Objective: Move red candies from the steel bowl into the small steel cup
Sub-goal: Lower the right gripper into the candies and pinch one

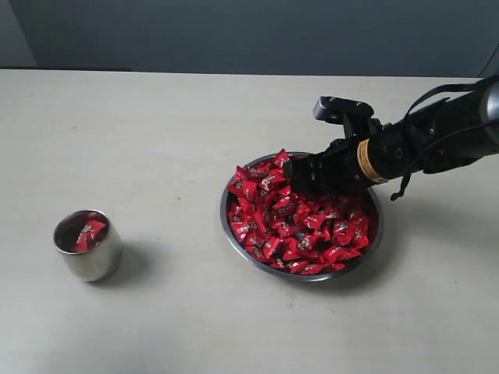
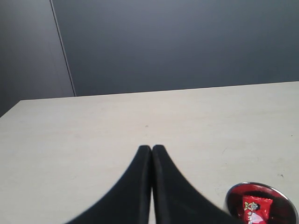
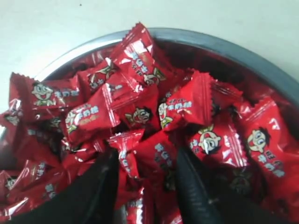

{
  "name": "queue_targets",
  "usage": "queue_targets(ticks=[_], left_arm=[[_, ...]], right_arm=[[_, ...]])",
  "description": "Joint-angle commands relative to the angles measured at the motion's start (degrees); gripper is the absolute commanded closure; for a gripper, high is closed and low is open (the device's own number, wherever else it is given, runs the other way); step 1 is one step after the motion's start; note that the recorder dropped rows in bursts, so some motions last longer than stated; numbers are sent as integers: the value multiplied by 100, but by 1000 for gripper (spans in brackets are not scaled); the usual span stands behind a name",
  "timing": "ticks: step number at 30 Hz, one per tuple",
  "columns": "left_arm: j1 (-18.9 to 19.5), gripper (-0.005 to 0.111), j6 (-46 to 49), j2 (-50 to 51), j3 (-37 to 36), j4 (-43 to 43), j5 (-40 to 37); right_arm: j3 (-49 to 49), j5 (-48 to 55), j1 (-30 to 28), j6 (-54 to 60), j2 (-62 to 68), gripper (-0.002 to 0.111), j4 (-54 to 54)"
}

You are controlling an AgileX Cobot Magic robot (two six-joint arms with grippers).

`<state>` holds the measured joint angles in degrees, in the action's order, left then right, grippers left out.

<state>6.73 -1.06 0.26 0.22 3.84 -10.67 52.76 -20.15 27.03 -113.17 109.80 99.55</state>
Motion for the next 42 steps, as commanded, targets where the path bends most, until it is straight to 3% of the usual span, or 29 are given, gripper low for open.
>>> queue_targets(ticks=[1,33,38,42], left_arm=[[3,106,-7,-26,-22,6,32],[3,106,-7,-26,-22,6,36],[3,106,-7,-26,-22,6,36],[3,106,-7,-26,-22,6,36]], right_arm=[[19,6,-25,70,156,69,39],[227,94,-25,70,370,69,39],[227,30,-25,70,370,90,39],[227,29,-25,70,370,92,39]])
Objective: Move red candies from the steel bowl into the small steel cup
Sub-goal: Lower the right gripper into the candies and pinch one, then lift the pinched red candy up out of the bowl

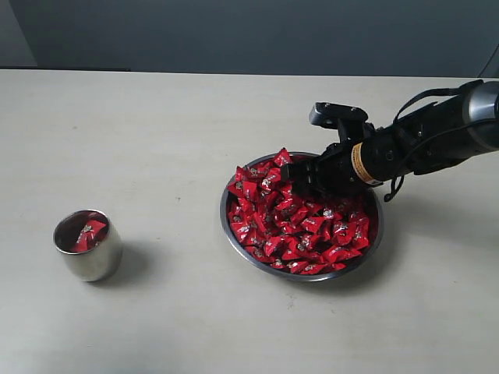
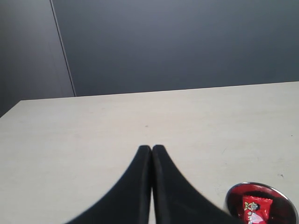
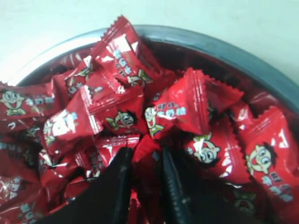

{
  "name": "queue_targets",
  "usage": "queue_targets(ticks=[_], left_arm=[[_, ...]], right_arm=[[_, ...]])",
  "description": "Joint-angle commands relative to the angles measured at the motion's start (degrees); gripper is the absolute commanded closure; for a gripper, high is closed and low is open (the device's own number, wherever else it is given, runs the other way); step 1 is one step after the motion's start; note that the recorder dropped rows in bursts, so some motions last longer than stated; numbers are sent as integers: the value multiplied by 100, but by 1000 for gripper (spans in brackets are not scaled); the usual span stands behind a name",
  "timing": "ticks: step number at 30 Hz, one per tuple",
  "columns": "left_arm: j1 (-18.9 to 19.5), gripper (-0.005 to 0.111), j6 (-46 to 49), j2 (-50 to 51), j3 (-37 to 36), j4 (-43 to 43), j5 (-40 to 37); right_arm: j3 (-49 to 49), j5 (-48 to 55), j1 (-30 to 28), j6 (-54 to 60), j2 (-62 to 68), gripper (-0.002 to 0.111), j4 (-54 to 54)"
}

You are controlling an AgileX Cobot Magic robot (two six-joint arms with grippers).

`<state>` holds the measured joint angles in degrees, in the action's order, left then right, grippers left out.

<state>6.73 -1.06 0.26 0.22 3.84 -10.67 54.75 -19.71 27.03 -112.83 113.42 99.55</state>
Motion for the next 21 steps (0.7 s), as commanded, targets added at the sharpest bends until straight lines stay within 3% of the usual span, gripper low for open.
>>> queue_targets(ticks=[1,21], left_arm=[[3,106,-7,-26,-22,6,36],[3,106,-7,-26,-22,6,36]], right_arm=[[28,-15,-25,36,8,92,39],[28,110,-37,36,-1063,92,39]])
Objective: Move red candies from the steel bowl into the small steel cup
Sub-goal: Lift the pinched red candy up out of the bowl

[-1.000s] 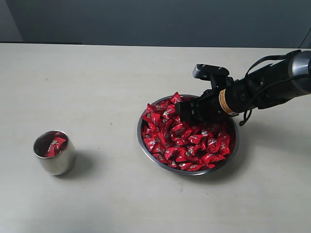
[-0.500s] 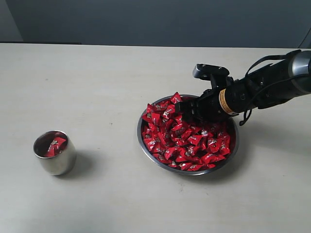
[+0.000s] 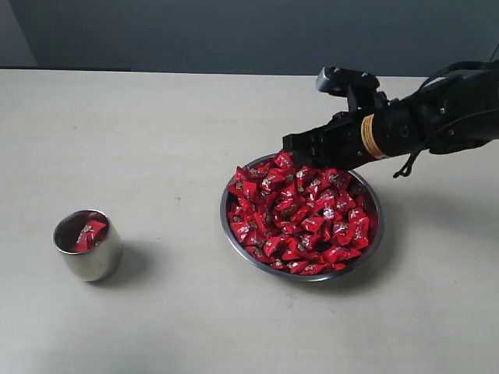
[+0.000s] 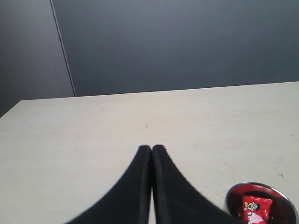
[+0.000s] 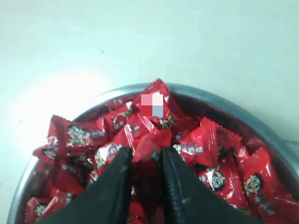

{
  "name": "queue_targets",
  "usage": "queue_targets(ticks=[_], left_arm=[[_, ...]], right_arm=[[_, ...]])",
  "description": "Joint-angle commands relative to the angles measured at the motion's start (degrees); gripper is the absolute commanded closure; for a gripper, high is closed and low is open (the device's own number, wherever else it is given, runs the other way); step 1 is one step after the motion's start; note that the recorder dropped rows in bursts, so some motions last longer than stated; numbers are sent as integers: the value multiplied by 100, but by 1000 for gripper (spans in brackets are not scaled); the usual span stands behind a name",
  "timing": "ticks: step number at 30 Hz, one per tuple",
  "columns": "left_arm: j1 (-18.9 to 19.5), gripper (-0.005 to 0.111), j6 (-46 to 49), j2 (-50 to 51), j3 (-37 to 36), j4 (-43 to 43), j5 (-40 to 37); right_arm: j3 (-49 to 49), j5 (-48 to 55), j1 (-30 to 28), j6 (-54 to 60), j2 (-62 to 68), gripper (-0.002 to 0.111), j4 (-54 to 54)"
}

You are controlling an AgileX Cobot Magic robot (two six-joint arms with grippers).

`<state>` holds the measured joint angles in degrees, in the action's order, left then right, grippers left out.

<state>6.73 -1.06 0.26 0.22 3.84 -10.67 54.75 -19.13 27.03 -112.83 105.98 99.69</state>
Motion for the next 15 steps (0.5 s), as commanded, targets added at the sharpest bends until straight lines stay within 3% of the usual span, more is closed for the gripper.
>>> queue_targets(ticks=[1,15], left_arm=[[3,106,-7,-26,-22,6,36],[3,106,-7,-26,-22,6,34]], right_arm=[[28,19,-37,36,-381,92,26],[-1432,899,-37,19,-2229,92,26]])
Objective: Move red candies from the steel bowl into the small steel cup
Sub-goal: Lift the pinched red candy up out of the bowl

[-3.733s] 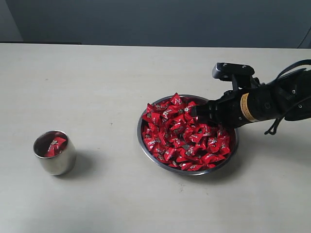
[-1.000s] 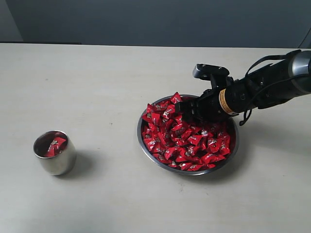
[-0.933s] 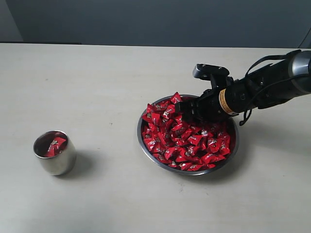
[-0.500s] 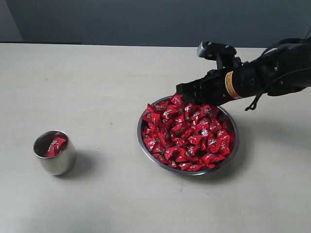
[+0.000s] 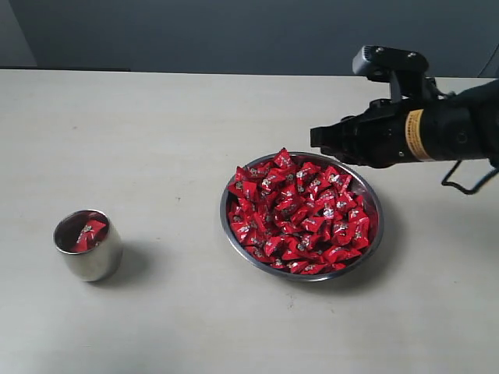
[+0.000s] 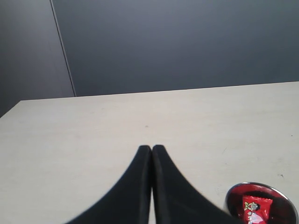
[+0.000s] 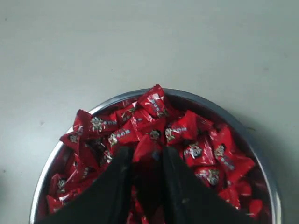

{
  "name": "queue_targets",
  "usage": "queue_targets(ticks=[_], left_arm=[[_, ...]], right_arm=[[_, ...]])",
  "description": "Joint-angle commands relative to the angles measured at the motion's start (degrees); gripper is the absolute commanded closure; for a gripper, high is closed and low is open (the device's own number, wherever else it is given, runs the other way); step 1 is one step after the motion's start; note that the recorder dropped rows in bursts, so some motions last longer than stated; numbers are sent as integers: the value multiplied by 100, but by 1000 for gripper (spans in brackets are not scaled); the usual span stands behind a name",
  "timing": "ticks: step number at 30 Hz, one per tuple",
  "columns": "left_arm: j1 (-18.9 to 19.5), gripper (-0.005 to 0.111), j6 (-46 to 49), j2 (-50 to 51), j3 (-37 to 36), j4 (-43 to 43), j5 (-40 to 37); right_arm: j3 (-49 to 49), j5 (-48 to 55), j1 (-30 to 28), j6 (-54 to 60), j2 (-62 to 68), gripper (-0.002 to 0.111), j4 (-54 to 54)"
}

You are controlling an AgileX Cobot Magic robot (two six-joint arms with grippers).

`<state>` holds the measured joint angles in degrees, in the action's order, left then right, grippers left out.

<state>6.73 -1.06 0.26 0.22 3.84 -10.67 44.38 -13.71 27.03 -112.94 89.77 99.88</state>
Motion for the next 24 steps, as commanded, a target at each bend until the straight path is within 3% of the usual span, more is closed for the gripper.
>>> queue_targets(ticks=[1,6,14,24], left_arm=[[3,106,-7,-26,-22,6,34],[3,106,-7,-26,-22,6,34],[3,106,-7,-26,-22,6,34],[3,106,-7,-26,-22,6,34]], right_arm=[[-504,427,-37,29,-770,92,7],[-986,925,-37,-124,-1332,92,7],[-1102,988,-37,-114,-1135,92,7],[-379,484,-37,196,-169,92,7]])
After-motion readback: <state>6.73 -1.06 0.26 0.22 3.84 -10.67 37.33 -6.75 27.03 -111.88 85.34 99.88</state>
